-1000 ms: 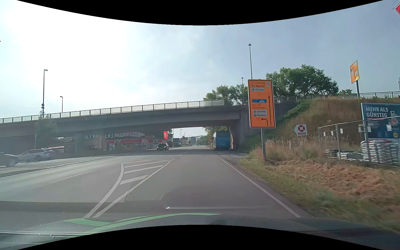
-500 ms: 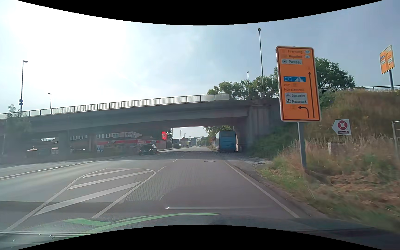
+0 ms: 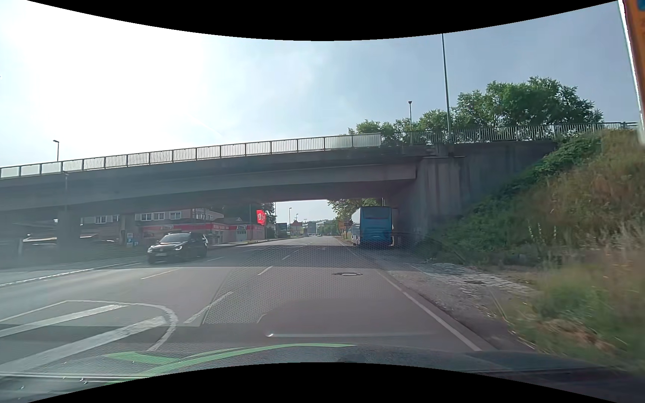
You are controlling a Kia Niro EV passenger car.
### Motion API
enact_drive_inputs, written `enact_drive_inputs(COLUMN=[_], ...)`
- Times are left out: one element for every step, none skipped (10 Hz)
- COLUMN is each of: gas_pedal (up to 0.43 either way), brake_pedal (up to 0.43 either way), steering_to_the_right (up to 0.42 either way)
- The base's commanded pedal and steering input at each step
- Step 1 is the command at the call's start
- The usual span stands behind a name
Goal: Follow the waypoints while adhering to traffic rules and regulations
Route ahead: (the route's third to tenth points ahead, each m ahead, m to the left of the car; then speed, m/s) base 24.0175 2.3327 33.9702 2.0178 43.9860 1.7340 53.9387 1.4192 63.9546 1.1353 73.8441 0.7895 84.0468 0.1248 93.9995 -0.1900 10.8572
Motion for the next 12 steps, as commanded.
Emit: enact_drive_inputs(gas_pedal=[0.15, 0.15, 0.15, 0.15, 0.15, 0.15, 0.15, 0.15, 0.15, 0.15, 0.15, 0.15], brake_pedal=[0.0, 0.0, 0.0, 0.0, 0.0, 0.0, 0.0, 0.0, 0.0, 0.0, 0.0, 0.0], steering_to_the_right=[0.0, 0.0, 0.0, 0.0, 0.0, 0.0, 0.0, 0.0, 0.0, 0.0, 0.0, 0.0])
